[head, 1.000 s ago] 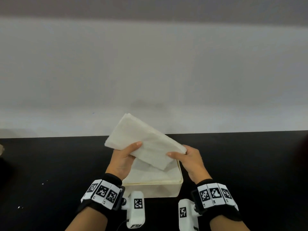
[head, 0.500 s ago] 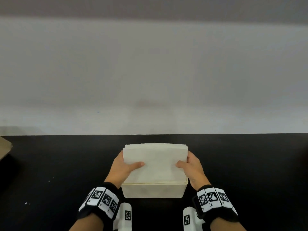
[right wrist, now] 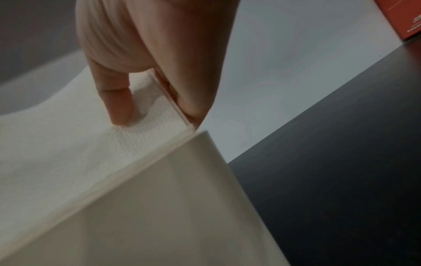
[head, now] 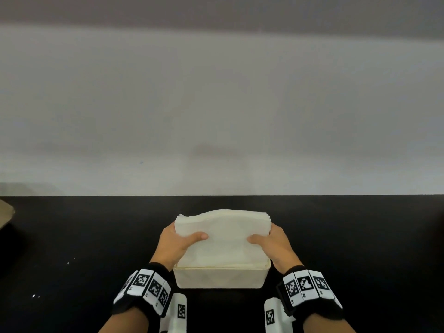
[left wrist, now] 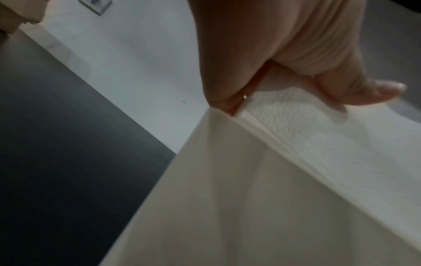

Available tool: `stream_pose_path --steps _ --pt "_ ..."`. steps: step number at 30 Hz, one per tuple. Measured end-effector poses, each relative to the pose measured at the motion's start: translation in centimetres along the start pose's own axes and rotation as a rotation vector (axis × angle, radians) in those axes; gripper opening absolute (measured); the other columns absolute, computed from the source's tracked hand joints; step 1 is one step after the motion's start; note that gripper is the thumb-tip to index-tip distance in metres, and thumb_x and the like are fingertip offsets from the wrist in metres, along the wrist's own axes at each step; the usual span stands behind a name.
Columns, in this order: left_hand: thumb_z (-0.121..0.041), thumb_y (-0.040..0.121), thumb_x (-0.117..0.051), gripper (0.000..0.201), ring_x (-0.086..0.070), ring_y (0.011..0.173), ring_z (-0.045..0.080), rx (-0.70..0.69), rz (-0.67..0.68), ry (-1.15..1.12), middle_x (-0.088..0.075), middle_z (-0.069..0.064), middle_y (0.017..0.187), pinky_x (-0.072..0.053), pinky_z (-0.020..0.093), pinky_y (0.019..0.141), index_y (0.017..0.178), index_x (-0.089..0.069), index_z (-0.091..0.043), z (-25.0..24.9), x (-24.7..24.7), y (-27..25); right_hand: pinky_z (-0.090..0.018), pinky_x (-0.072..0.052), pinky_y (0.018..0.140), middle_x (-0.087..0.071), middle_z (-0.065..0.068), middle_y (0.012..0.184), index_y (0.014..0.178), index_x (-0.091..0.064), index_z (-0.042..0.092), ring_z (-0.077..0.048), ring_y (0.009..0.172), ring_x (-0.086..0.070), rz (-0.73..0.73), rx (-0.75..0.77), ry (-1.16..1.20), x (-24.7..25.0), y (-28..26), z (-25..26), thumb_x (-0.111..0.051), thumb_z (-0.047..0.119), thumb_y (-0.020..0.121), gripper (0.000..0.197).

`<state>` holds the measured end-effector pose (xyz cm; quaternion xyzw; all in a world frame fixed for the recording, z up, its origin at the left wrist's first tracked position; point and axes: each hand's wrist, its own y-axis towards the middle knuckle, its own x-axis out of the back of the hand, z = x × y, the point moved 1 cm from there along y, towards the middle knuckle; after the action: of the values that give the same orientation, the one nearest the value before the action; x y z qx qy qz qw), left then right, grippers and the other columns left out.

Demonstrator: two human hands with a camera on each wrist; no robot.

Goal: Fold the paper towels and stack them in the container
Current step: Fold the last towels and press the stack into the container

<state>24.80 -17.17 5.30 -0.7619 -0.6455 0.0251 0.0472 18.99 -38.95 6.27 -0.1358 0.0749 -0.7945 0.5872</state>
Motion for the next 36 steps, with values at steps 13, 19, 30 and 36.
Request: stream_pose_path --steps 13,19,30,36 --pt "-0.041 0.082 -0.067 0.061 -0.057 0.094 0.02 0.079 -0.202 0.633 -0.059 0.007 0.119 -0.05 0.034 0.083 0.131 -0.04 -0.018 0.3 -0.2 1.4 -0.025 -0.041 0.096 -0.057 0.001 0.13 0.134 -0.047 0.035 -0.019 0.118 -0.053 -0.206 0.103 -0.532 -0.5 0.2 -1.2 -0.038 0.03 0.1 0.036" --pt "-0.042 0.092 -0.052 0.045 -0.058 0.097 0.02 0.0 -0.181 0.926 -0.058 0.006 0.119 -0.046 0.031 0.077 0.127 -0.04 -0.017 0.7 -0.8 1.8 -0.028 -0.032 0.084 -0.068 0.004 0.098 0.132 -0.048 0.038 -0.015 0.092 -0.055 -0.305 0.159 -0.974 -1.3 0.3 -2.3 -0.03 0.037 0.101 0.037" --pt "-0.029 0.1 -0.037 0.03 -0.051 0.098 0.015 -0.243 -0.179 1.29 -0.044 0.003 0.119 -0.043 0.024 0.084 0.128 -0.044 -0.022 1.9 -1.3 2.1 -0.028 -0.026 0.072 -0.044 0.002 0.082 0.118 -0.06 0.029 -0.014 0.082 -0.034 -0.379 0.192 -1.311 -1.9 -0.5 -2.9 -0.032 0.037 0.099 0.034" --pt "-0.027 0.1 -0.035 0.028 -0.047 0.112 0.018 -0.26 -0.168 1.523 -0.051 0.001 0.12 -0.04 0.029 0.094 0.124 -0.047 -0.02 2.2 -1.4 2.6 -0.027 -0.035 0.083 -0.048 0.002 0.098 0.116 -0.062 0.03 -0.015 0.098 -0.043 -0.404 0.121 -1.283 -1.8 -0.7 -2.8 -0.033 0.041 0.099 0.036"
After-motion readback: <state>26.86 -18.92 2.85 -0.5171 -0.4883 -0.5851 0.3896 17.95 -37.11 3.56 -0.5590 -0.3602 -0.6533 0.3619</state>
